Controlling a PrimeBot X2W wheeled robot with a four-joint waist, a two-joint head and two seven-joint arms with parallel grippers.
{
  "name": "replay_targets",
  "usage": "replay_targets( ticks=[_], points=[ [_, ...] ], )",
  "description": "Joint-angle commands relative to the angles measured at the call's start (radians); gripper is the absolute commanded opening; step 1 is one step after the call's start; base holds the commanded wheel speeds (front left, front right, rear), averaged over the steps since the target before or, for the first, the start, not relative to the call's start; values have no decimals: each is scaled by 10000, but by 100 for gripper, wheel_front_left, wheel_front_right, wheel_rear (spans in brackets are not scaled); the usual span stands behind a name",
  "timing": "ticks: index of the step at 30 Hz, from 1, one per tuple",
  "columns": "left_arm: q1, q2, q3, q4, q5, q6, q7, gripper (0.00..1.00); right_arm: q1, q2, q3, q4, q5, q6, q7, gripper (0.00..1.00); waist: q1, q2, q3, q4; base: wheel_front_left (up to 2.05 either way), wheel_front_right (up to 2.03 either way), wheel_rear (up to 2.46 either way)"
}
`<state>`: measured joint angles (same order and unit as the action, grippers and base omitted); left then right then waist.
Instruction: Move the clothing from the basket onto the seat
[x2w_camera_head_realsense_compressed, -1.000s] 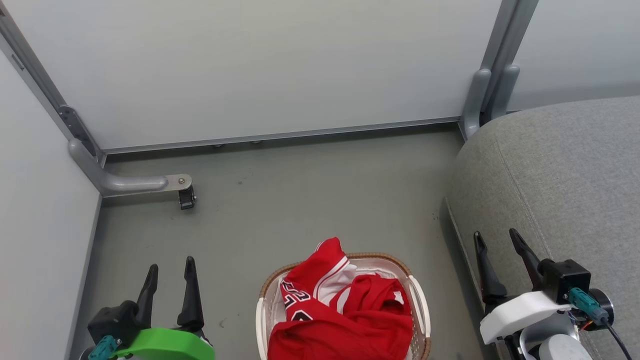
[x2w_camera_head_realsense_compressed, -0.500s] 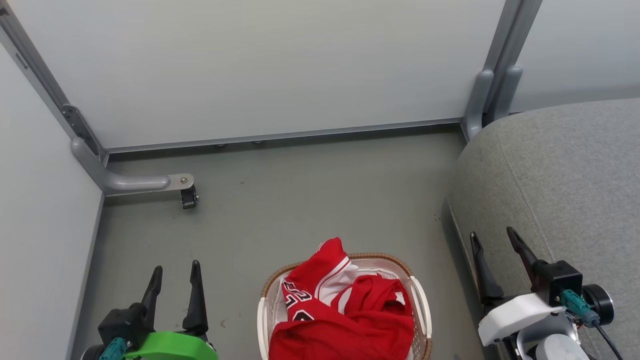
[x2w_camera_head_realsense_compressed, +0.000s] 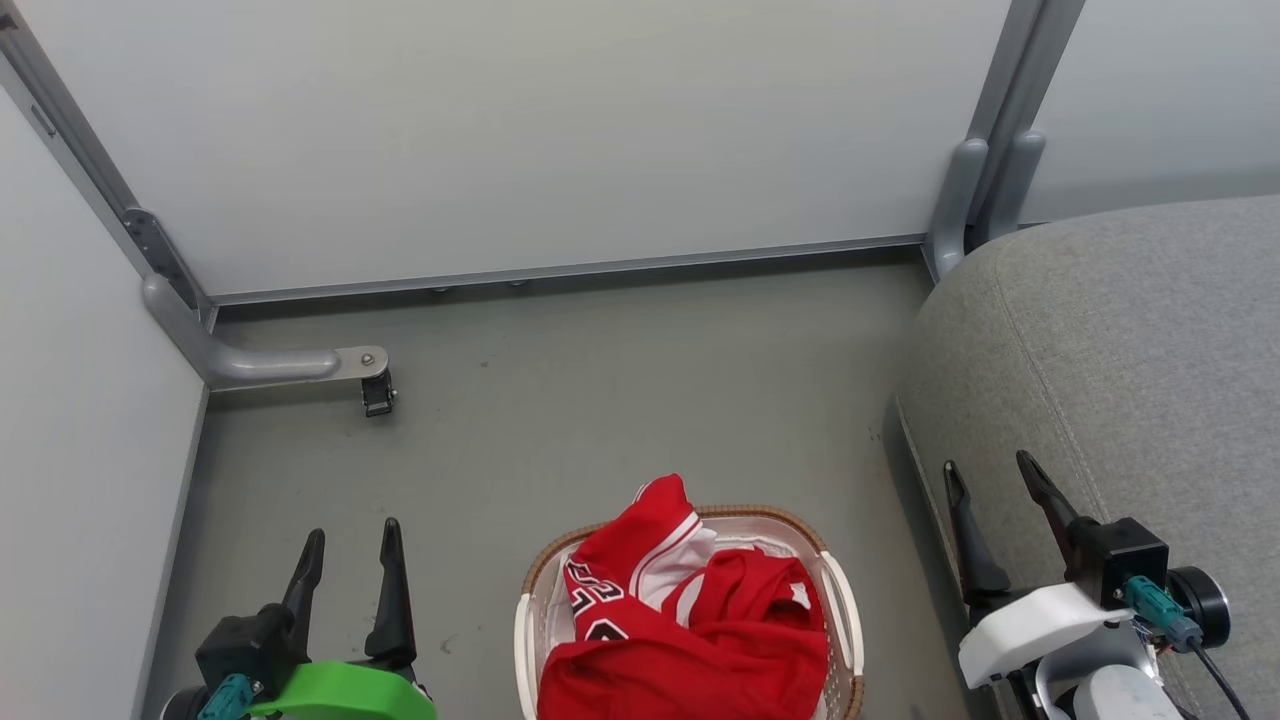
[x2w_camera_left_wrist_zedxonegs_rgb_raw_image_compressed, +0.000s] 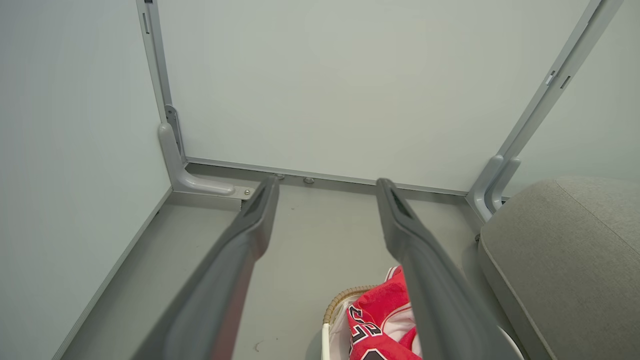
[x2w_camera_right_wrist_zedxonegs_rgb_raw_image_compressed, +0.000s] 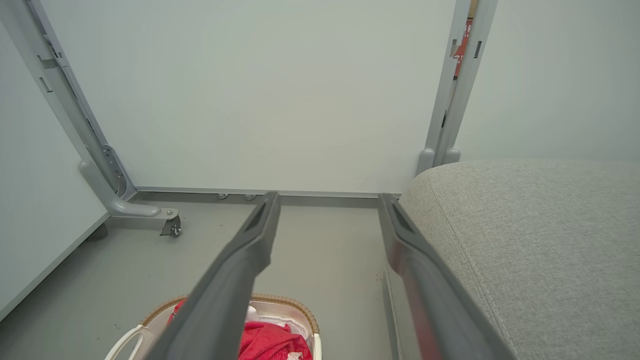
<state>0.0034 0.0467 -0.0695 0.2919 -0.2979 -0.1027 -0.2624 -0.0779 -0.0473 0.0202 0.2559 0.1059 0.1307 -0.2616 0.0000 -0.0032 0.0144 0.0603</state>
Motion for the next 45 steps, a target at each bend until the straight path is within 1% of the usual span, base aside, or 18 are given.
replay_targets(
  ticks=[1, 9, 13, 16, 20, 24, 29, 35, 40, 42, 45],
  points=[
    [9, 66, -3, -48, 49, -20, -38, 100, -87, -57, -35, 12, 50, 0, -52, 100, 0, 32, 9, 1, 0, 0, 0],
    [-168, 65, -229, -33, 337, -55, -38, 100, -139, -57, -174, -70, -3, 0, -53, 100, 0, 32, 159, 17, 0, 0, 0],
    [-534, 65, -507, -61, 629, -109, -38, 100, -298, -57, -217, -185, -74, 0, -53, 100, 0, 32, 505, -5, 0, 0, 0],
    [-1006, 62, -851, 46, 940, -147, -38, 100, -519, -57, -277, -303, -135, 0, -51, 100, 0, 32, 921, -13, 0, 0, 0],
    [-2037, 65, -1418, 457, 1443, -221, -37, 100, -935, -54, -379, -455, -295, 0, -51, 100, 0, 32, 1646, -71, 0, 0, 0],
    [-3300, 63, -1968, 1054, 1872, -279, -26, 100, -1471, -55, -493, -699, -490, -1, -51, 100, 0, 32, 2637, -242, 0, 0, 0],
    [-4906, 151, -2796, 2424, 2196, -292, -26, 100, -2202, -51, -616, -1005, -684, -3, -51, 100, 0, 32, 4061, -502, 0, 0, 0],
    [-6666, 283, -4083, 4859, 1881, -290, -26, 100, -2865, -46, -632, -1382, -652, -4, -51, 100, 0, 32, 5615, -829, 0, 0, 0],
    [-7781, 228, -5029, 6667, 1576, -290, -27, 100, -3224, -48, -545, -1654, -509, -4, -51, 100, 0, 32, 6545, -1096, 0, 0, 0],
    [-8092, 212, -5405, 7175, 1446, -291, -21, 100, -3322, -45, -497, -1718, -457, -4, -51, 100, 0, 32, 6825, -1184, 0, 0, 0],
    [-8429, 166, -5898, 7588, 1193, -291, -22, 100, -3410, -46, -450, -1807, -377, -4, -51, 100, 0, 32, 7149, -1258, 0, 0, 0]
  ],
)
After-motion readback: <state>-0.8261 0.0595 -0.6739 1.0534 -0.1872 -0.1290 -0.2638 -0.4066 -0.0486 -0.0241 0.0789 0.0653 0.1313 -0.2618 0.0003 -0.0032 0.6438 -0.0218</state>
